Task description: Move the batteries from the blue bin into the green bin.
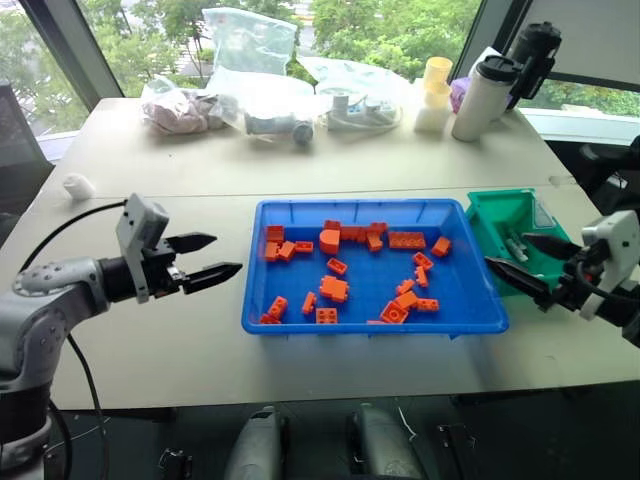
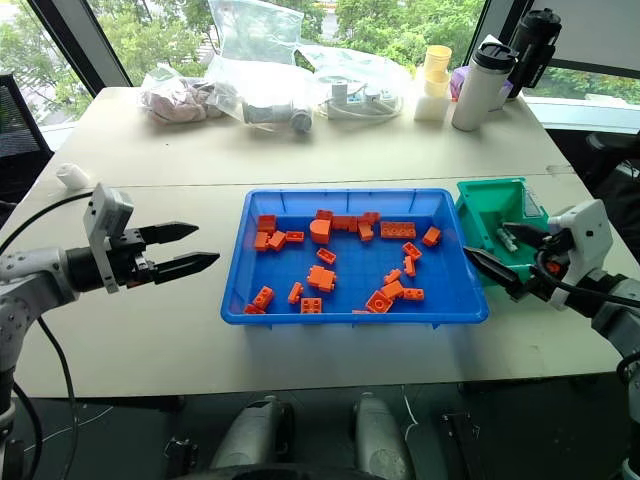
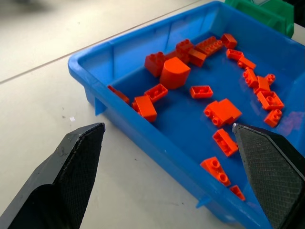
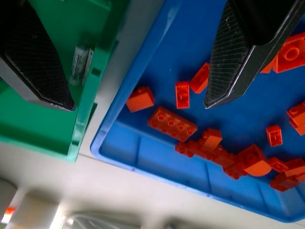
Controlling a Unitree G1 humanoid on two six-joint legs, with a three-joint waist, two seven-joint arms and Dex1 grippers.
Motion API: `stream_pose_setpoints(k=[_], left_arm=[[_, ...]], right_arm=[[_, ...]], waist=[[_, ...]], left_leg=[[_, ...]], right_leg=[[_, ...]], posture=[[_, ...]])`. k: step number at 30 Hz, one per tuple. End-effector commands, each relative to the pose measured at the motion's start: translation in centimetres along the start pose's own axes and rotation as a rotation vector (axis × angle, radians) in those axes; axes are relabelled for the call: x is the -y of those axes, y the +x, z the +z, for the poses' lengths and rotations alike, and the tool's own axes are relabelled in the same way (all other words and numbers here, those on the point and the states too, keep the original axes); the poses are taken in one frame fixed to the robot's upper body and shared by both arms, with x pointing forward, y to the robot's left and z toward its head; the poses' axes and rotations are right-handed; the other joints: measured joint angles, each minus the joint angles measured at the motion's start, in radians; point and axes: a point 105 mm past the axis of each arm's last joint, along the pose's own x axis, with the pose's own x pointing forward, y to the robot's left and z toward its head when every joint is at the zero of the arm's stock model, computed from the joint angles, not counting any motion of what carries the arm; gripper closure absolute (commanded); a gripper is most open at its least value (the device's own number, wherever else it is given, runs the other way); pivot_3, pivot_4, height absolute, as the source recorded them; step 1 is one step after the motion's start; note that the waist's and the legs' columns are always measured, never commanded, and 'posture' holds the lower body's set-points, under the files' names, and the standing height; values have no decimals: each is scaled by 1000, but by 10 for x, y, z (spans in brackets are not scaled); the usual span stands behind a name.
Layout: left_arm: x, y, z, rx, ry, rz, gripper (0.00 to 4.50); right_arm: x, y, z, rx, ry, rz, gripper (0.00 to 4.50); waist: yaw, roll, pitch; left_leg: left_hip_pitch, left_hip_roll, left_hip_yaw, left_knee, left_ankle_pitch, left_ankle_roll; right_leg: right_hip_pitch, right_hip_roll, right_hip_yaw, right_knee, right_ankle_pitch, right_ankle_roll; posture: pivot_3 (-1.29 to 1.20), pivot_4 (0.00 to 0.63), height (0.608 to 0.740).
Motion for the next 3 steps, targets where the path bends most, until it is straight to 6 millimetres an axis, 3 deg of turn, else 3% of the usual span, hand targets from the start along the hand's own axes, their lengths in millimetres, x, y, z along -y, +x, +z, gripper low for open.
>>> stream_pose_setpoints(k=[1,3], left_arm=[[11,-5,10,51,18,-3,0],[11,-6,10,54,9,8,0]], right_arm=[[-2,-6,13,31,-10,35,26],[-2,-5,14,27,-18,40,26]], waist=[[0,0,0],[0,0,0]], left_leg=[[4,0,0,0,0,0],[11,0,1,-1,0,0]], right_leg=[[3,0,0,0,0,0],[11,0,0,-1,0,0]], posture=[[0,150,740],[0,150,740]])
